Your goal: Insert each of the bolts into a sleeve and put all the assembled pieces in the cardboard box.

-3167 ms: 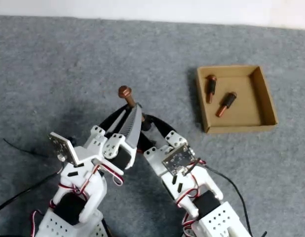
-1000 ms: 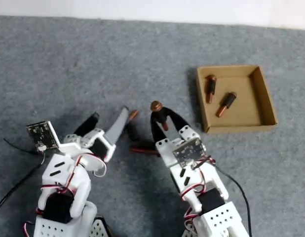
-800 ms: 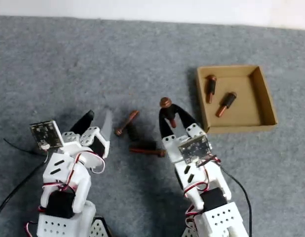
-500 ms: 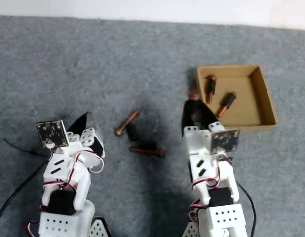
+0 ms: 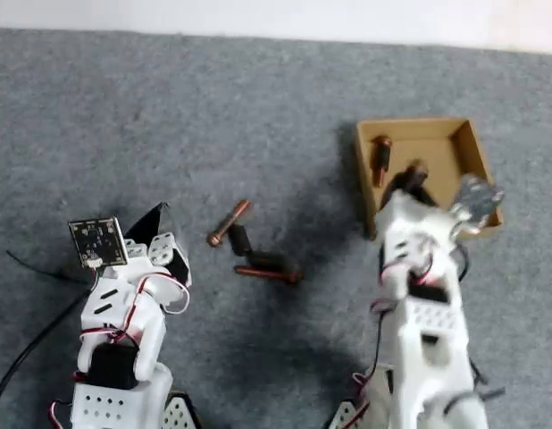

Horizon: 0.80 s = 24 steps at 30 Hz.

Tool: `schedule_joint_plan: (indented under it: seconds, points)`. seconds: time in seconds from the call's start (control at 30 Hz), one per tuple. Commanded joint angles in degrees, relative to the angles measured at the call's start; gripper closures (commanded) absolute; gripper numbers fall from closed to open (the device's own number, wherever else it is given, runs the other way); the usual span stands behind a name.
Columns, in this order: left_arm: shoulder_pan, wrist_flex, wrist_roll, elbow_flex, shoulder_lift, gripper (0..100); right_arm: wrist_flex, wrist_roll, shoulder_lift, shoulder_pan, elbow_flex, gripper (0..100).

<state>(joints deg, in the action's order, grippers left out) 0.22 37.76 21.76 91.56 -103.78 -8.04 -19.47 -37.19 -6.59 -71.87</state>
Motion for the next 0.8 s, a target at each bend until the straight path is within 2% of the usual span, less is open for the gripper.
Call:
schedule_joint_plan:
  seconds: [0.0,0.2,0.43,0.6,0.7,0.77]
  points:
    - [0.8,-1.3,-0.3,-0.2,-0.4,99,-8.3,-4.2,12.4,-4.0,8.4,99.4]
    - [0.9,-1.3,-0.3,-0.2,-0.4,99,-7.8,-4.0,26.4,-4.5,17.2,95.9]
    - [0.9,-1.3,-0.3,-0.2,-0.4,99,2.4,-4.0,26.2,-4.2,21.4,71.4]
    - [0.8,-1.3,-0.3,-0.2,-0.4,99,2.6,-4.0,24.1,-3.6,21.3,70.5]
    - [0.7,-1.4,-0.4,-0.2,-0.4,99,4.0,-3.6,20.7,1.0,18.7,70.5]
    - [0.7,-1.4,-0.7,-0.2,-0.4,99,5.3,0.6,16.9,5.5,15.6,70.6]
